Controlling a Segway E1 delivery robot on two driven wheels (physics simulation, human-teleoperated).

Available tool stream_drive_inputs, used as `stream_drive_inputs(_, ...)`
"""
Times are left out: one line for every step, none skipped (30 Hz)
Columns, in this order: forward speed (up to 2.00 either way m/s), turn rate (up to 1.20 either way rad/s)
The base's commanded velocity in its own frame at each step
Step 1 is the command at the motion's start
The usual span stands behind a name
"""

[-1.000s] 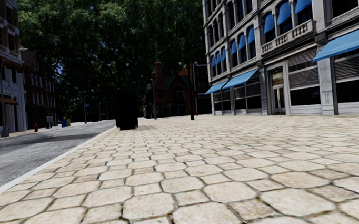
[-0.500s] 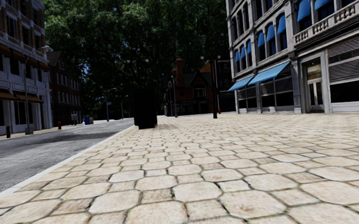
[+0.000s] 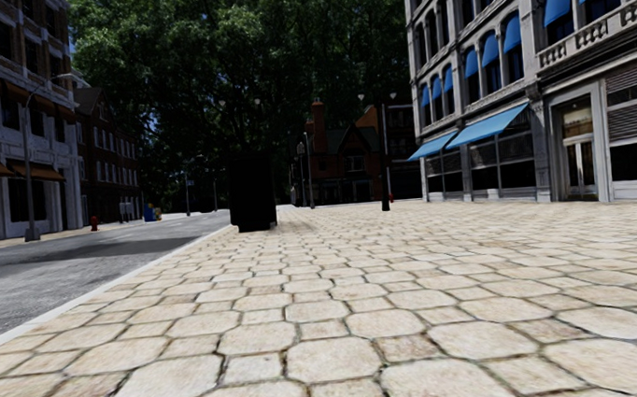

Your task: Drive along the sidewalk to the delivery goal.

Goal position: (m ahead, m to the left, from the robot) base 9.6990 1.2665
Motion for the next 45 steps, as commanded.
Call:
stream_drive_inputs(2.0, 0.0)
stream_drive_inputs(2.0, 0.0)
stream_drive_inputs(2.0, 0.0)
stream_drive_inputs(2.0, 0.0)
stream_drive_inputs(2.0, 0.0)
stream_drive_inputs(2.0, 0.0)
stream_drive_inputs(2.0, 0.0)
stream_drive_inputs(2.0, 0.0)
stream_drive_inputs(2.0, 0.0)
stream_drive_inputs(2.0, 0.0)
stream_drive_inputs(2.0, 0.0)
stream_drive_inputs(2.0, 0.0)
stream_drive_inputs(2.0, 0.0)
stream_drive_inputs(2.0, 0.0)
stream_drive_inputs(2.0, 0.0)
stream_drive_inputs(2.0, 0.0)
stream_drive_inputs(2.0, 0.0)
stream_drive_inputs(2.0, 0.0)
stream_drive_inputs(2.0, 0.04)
stream_drive_inputs(2.0, 0.14)
stream_drive_inputs(2.0, 0.17)
stream_drive_inputs(2.0, 0.17)
stream_drive_inputs(2.0, 0.17)
stream_drive_inputs(2.0, 0.18)
stream_drive_inputs(2.0, 0.18)
stream_drive_inputs(2.0, 0.18)
stream_drive_inputs(2.0, 0.22)
stream_drive_inputs(2.0, 0.25)
stream_drive_inputs(2.0, 0.26)
stream_drive_inputs(2.0, 0.26)
stream_drive_inputs(2.0, 0.26)
stream_drive_inputs(2.0, 0.28)
stream_drive_inputs(2.0, 0.28)
stream_drive_inputs(2.0, 0.29)
stream_drive_inputs(2.0, 0.29)
stream_drive_inputs(2.0, 0.29)
stream_drive_inputs(2.0, 0.29)
stream_drive_inputs(2.0, 0.29)
stream_drive_inputs(2.0, 0.29)
stream_drive_inputs(2.0, 0.29)
stream_drive_inputs(2.0, 0.29)
stream_drive_inputs(2.0, 0.29)
stream_drive_inputs(2.0, 0.29)
stream_drive_inputs(2.0, 0.29)
stream_drive_inputs(2.0, 0.29)
